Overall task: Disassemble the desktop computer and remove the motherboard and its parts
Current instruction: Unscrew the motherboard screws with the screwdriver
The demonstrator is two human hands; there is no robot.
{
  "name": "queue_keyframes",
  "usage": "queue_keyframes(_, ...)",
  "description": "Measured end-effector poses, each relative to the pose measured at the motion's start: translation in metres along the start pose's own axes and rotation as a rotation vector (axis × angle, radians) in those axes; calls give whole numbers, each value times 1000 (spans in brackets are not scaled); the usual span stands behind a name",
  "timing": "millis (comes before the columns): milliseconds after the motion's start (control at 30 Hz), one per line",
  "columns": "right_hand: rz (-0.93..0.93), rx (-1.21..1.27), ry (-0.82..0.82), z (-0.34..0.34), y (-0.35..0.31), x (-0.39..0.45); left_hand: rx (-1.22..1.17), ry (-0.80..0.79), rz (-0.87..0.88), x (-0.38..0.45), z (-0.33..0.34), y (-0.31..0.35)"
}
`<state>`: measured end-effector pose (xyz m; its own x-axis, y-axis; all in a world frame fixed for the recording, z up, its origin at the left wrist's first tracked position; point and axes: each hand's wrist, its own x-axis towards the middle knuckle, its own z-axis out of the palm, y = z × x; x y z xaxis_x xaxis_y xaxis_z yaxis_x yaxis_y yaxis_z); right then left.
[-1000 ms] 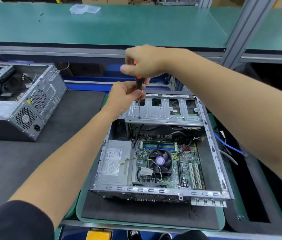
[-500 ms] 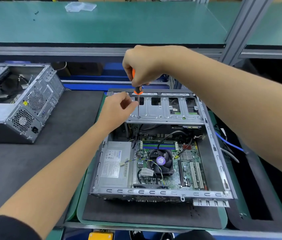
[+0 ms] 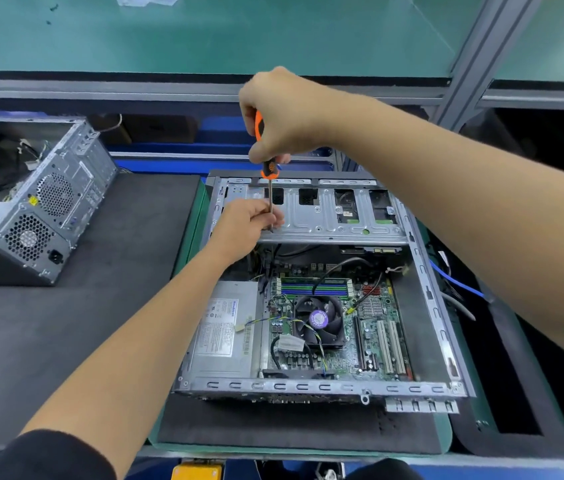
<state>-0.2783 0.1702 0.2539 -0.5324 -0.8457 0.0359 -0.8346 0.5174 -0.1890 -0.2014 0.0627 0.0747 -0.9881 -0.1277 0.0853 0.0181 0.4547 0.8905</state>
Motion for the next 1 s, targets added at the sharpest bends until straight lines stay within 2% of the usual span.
queue_keyframes(100,54,112,70,2,4,-3,3,5,14,4,1,-2)
queue_keyframes(267,49,71,123,4,4,-3,-36,5,8,4,0,0)
queue_keyframes(1000,19,69,109,5,5,-10,37,28,57,2,1,3)
